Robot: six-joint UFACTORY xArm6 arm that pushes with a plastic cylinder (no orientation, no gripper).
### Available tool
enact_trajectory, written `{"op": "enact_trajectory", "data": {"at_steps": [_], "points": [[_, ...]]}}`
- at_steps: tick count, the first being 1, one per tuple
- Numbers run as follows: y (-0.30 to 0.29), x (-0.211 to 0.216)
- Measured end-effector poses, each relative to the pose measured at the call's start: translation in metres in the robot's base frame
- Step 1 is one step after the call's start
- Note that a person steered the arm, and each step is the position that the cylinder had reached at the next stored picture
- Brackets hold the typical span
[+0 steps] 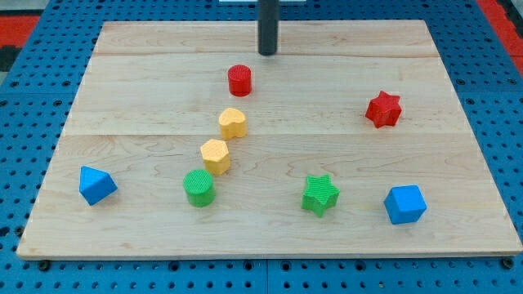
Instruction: Move the red circle to the top left of the red star
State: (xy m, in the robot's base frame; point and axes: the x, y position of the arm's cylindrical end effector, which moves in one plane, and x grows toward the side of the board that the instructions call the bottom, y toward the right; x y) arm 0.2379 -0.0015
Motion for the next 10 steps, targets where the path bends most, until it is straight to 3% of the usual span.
{"op": "enact_trajectory", "data": {"at_steps": [1,2,3,4,5,6,7,8,9,10], "points": [[-0.032,-0.017],[-0.116,-0.004],[-0.093,0.066],[0.005,0.066],[-0.062,0.077],[-0.075,0.096],[-0.033,0.151],[0.047,0.156],[-0.003,0.187],[0.002,0.228]]}}
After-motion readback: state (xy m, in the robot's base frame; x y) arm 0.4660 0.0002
